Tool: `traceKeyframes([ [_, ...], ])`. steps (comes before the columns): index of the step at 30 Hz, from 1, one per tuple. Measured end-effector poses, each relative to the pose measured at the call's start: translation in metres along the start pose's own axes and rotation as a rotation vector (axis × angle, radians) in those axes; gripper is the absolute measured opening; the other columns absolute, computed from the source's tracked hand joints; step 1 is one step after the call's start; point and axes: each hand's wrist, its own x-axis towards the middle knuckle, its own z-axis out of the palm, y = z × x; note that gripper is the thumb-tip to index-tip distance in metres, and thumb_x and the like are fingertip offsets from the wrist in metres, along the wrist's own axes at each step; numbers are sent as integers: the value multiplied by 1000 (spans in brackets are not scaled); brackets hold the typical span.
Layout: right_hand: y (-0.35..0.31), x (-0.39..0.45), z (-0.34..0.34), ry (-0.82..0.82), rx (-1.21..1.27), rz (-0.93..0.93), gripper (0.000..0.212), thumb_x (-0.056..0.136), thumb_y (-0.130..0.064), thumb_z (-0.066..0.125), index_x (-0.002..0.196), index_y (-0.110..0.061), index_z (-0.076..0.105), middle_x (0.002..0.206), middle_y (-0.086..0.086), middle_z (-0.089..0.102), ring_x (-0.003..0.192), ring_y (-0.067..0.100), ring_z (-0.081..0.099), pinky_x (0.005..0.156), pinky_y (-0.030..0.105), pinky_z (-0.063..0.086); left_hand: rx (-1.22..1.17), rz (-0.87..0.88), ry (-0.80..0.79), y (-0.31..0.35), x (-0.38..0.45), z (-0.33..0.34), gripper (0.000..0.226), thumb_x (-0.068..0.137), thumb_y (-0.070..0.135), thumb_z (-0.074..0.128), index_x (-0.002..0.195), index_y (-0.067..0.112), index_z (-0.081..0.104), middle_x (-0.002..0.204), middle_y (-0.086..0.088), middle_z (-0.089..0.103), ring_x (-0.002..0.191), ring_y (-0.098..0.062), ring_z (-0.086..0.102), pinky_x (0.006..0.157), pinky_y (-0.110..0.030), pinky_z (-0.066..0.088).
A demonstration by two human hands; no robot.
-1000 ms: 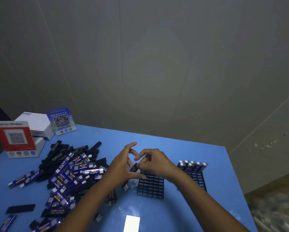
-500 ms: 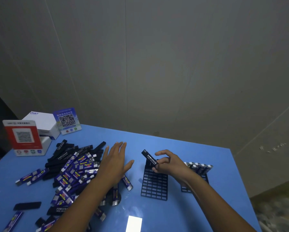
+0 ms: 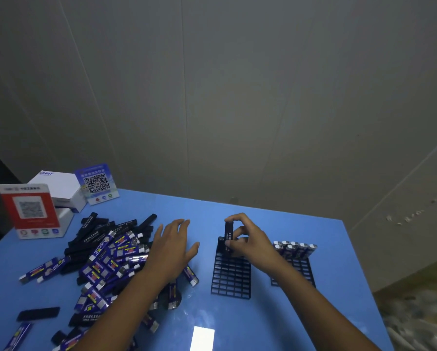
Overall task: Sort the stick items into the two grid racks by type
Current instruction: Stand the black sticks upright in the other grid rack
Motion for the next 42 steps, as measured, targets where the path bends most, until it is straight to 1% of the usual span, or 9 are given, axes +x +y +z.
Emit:
traceKeyframes([
  [3, 4, 2, 1, 106, -88, -34, 20, 87, -19, 77, 95, -28, 60, 70, 2, 65, 68, 25, 64, 74, 47, 57, 5, 10, -6, -1, -2, 1, 63, 100, 50, 35, 152, 18, 21, 157, 1, 26, 145, -15, 23, 123, -39, 8],
  [7, 10, 5, 2, 139, -236, -72, 15, 84, -27, 79, 84, -26, 64, 85, -3, 67, 77, 14, 62, 70, 25, 49, 23, 21, -9, -3, -3, 4, 65, 100, 50, 37, 153, 18, 18, 158, 0, 24, 146, -15, 21, 123, -39, 8],
  [9, 14, 8, 2, 118, -313, -73, 13, 85, -29, 78, 84, -28, 65, 90, -4, 62, 82, 12, 59, 72, 23, 47, 25, 23, -13, -4, -3, 5, 68, 99, 51, 37, 154, 18, 15, 160, -1, 20, 148, -16, 16, 123, -39, 5],
  [16, 20, 13, 7, 54, -523, -77, 21, 85, -5, 66, 85, -26, 63, 92, -9, 57, 79, 6, 58, 68, 12, 43, 103, 56, 53, -8, -3, 21, 89, 83, 68, 8, 157, 18, 9, 164, -3, 10, 151, -22, 6, 120, -47, 3],
  [20, 23, 17, 9, 59, -563, -80, 35, 79, 6, 60, 86, -29, 57, 92, -14, 55, 77, 5, 54, 65, 14, 41, 109, 57, 67, -7, 0, 25, 88, 85, 67, 16, 156, 16, 15, 163, -5, 14, 151, -25, 9, 120, -52, 10],
  [25, 26, 25, 12, 83, -563, -118, 42, 79, 10, 54, 87, -31, 56, 92, -16, 60, 84, 8, 58, 74, 29, 51, 97, 50, 44, -9, 4, 29, 85, 87, 65, 23, 155, 14, 23, 161, -6, 23, 149, -26, 17, 119, -53, 17],
  [32, 36, 38, 20, 49, -578, -137, 39, 81, 10, 55, 93, -27, 60, 96, -10, 63, 91, 8, 57, 81, 27, 50, 101, 33, 22, -14, 10, 33, 85, 87, 65, 17, 155, 14, 21, 162, -5, 19, 150, -24, 15, 120, -52, 14],
  [37, 41, 43, 23, 4, -665, -164, 37, 82, 7, 56, 95, -27, 59, 94, -9, 60, 86, 6, 54, 75, 23, 47, 98, 26, 29, -19, 14, 34, 83, 88, 64, 20, 154, 13, 26, 160, -6, 26, 148, -25, 22, 118, -53, 19],
  [42, 43, 46, 25, -26, -729, -185, 39, 79, 6, 54, 94, -30, 57, 91, -6, 56, 87, 11, 55, 71, 29, 50, 74, 26, 26, -21, 16, 35, 85, 87, 65, 17, 155, 14, 23, 161, -5, 22, 149, -23, 18, 120, -51, 14],
])
